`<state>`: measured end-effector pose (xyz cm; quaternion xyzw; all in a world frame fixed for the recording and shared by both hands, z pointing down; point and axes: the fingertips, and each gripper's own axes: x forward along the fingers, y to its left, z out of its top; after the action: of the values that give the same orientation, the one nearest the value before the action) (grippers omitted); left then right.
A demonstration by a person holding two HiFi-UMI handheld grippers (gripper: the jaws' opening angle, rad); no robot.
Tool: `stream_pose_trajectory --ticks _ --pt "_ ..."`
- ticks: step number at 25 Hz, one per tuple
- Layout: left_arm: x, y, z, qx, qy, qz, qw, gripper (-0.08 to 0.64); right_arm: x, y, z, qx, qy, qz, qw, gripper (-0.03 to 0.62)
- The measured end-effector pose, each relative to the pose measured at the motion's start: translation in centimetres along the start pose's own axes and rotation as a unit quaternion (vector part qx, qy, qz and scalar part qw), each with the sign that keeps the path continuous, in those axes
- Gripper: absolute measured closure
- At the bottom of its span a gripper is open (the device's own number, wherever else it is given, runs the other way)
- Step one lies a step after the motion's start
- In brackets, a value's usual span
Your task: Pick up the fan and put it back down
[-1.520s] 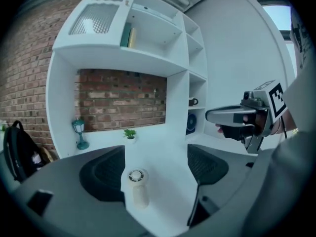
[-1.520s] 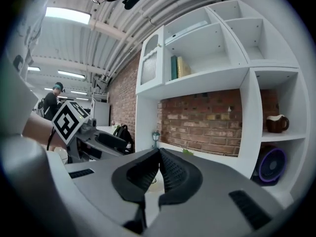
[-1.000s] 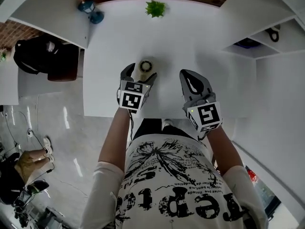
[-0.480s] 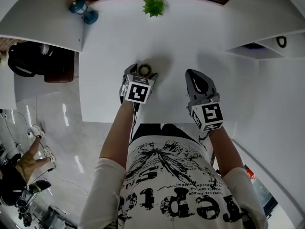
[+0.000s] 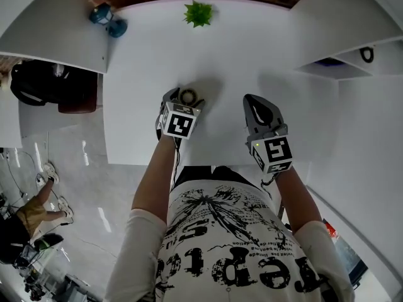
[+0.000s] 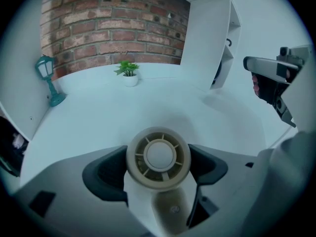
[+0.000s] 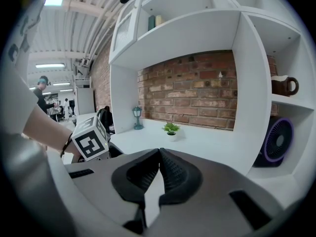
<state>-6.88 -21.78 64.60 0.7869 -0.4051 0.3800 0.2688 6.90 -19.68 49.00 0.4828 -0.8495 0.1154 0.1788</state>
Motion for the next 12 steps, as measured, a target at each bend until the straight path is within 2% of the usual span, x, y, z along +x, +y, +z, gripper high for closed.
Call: stream_pose_trajectory --ticks 8,12 --pt "-3.4 -1.1 1.7 -0.003 -0.054 -0.003 0.9985 0.176 -2.2 -0.4 2.8 -0.008 -0.032 -0.017 0.999 0.577" --pt "-7.1 -1.7 4.8 0.012 -0.111 0.010 0.9938 0.176 -3.6 -0.6 4.1 -0.006 -0.063 -0.028 0.998 0.577"
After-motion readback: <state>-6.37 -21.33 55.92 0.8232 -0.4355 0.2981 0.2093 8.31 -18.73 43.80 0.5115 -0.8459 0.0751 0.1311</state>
